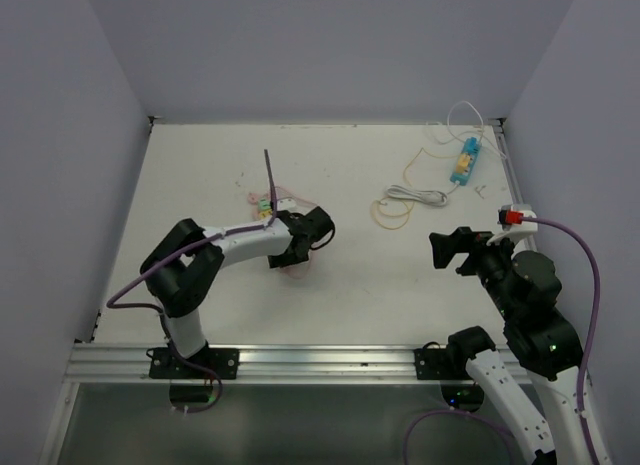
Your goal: Pull the plug off the socket
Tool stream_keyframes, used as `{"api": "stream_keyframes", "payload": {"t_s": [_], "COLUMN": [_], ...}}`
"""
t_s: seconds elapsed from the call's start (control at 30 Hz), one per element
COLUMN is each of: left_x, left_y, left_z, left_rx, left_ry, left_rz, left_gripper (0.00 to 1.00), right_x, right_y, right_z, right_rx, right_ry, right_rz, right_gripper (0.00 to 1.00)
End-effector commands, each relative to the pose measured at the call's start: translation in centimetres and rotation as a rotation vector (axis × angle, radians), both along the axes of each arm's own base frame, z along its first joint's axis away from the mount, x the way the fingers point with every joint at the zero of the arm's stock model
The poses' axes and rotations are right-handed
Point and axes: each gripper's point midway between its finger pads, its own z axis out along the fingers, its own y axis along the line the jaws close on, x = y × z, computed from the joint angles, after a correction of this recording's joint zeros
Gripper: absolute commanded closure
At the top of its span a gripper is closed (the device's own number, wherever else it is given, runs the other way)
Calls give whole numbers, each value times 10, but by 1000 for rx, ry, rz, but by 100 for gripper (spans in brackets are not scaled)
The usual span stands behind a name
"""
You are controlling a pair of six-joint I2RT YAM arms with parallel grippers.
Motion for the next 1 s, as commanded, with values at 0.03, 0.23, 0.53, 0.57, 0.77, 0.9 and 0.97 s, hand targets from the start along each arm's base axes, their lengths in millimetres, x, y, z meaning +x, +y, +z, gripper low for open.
{"api": "stream_keyframes", "payload": {"t_s": [0.03,0.23,0.53,0.57,0.77,0.9,0.97], "left_x": [-25,-45,-44,-44,-45,-41,-40], "left_y": [-76,-111,-121,-124,-123,-103,-92], "left_z": [2,3,61,67,107,133,142], "left_rx": [-36,-34,-173,-193,-289,-282,-284], "left_ry": [43,35,-113,-122,-201,-275,-293], "left_rz": [-302,-528,-606,-611,-565,-497,-480], "left_gripper": [60,45,1,0,0,1,0], "right_x": [-4,-5,-4,-3,0,6,11], "right_y": [-1,-1,9,10,36,60,69], "right_z": [14,11,9,9,-6,-32,-52], "right_rx": [-6,-14,9,20,34,61,83], "right_ry": [-39,-23,-2,2,86,208,280], "right_rz": [9,13,54,56,181,281,303], "right_gripper": [1,1,1,1,1,1,1]}}
